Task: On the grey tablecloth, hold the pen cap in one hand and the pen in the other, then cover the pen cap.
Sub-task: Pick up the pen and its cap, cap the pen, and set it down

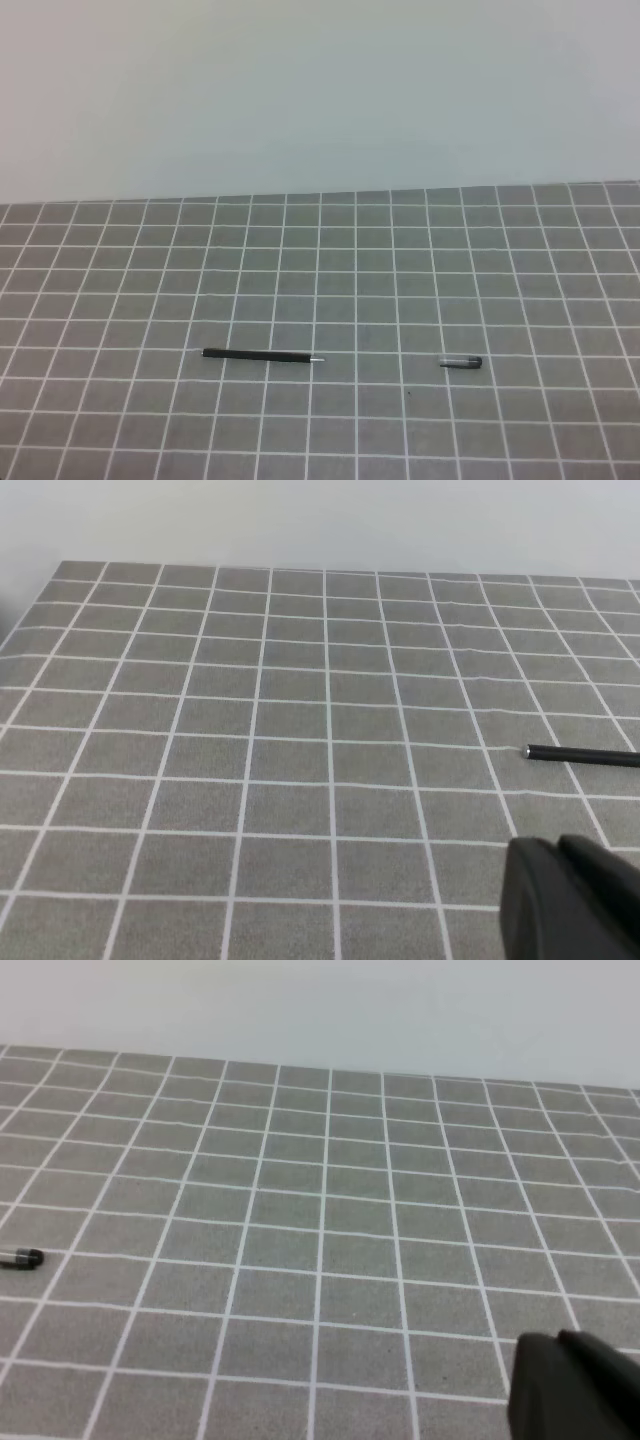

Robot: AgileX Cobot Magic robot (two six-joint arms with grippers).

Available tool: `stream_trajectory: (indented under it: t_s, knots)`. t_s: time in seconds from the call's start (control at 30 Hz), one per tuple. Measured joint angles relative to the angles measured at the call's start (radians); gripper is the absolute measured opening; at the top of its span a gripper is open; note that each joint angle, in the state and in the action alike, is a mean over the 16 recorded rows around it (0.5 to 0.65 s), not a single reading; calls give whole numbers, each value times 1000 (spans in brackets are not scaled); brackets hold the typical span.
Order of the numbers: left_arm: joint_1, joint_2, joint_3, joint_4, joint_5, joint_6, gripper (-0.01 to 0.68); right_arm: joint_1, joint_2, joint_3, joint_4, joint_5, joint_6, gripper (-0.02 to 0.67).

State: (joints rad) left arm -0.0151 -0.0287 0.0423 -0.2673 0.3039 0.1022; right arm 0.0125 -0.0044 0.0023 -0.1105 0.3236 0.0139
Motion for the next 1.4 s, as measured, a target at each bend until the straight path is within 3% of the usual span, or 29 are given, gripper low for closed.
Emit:
stream_trajectory:
  t_s: [1.4]
  knots:
    - [0, 0, 0, 0, 0, 0, 0, 0, 0, 0, 0, 0, 7, -2]
